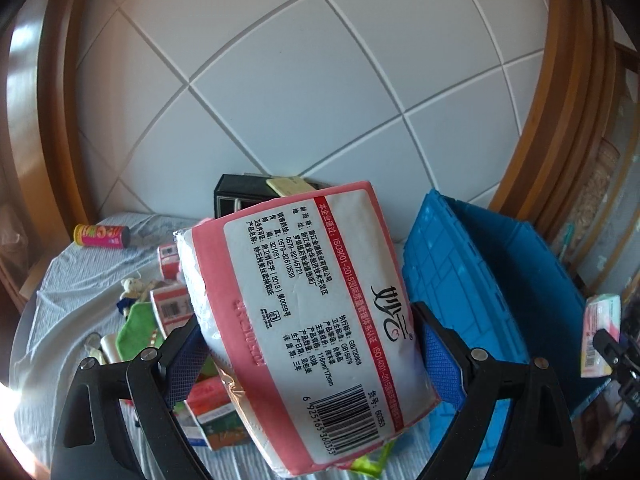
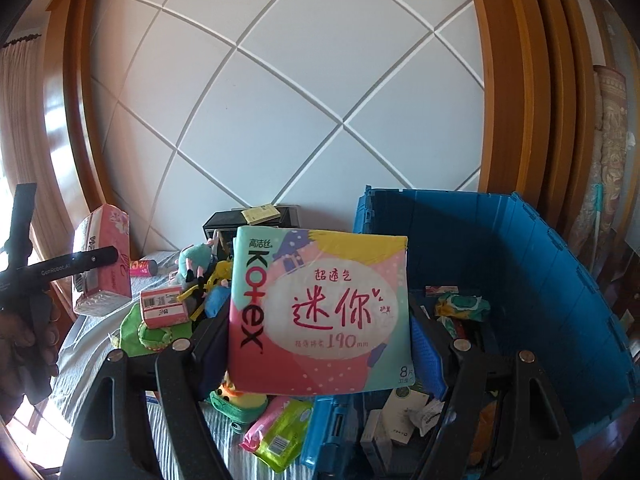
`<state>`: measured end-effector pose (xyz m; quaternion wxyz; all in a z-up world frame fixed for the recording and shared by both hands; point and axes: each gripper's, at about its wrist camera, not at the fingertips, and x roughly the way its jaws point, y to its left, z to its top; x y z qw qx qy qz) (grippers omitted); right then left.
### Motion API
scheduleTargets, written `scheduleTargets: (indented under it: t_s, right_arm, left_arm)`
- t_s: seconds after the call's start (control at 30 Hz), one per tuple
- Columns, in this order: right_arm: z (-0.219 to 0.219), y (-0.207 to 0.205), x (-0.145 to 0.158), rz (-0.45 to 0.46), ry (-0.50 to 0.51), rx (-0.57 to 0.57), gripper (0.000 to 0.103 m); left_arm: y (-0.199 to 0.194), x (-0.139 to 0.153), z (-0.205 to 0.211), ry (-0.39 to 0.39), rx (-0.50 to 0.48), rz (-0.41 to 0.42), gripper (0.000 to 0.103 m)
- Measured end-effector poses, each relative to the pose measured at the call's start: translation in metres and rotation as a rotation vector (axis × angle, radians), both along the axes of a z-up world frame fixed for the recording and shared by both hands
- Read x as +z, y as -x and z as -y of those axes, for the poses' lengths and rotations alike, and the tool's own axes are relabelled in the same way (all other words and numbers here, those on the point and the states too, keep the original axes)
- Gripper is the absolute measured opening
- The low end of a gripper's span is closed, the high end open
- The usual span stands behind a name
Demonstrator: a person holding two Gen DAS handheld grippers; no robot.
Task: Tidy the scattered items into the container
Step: 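Carry the tissue pack and Kotex pack up and over the blue crate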
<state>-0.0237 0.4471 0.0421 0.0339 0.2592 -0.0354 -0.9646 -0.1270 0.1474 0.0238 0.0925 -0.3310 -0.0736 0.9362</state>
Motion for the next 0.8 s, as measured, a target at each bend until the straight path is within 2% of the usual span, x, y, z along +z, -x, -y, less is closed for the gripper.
scheduleTargets:
  t_s: [0.37,0.6,0.8]
  right_arm:
    - [-0.07,0.009,0.006,-0.008,0.018,-0.133,0.075]
    - [-0.113,0.015,0.005,0.0,0.022,-0.209,0.075]
    - [-0.143,0.017,0.003,0.015,0.029,-0.27,0.075]
  left_arm:
    - [0.033,0.043,-0.142,0.012,-0.261,-0.059,0.093]
    - [0.056,0.046,-0.223,0.026,-0.372,-0.049,0.093]
    - [0.06,0.041,-0.275,0.036,-0.454,-0.032,0.093]
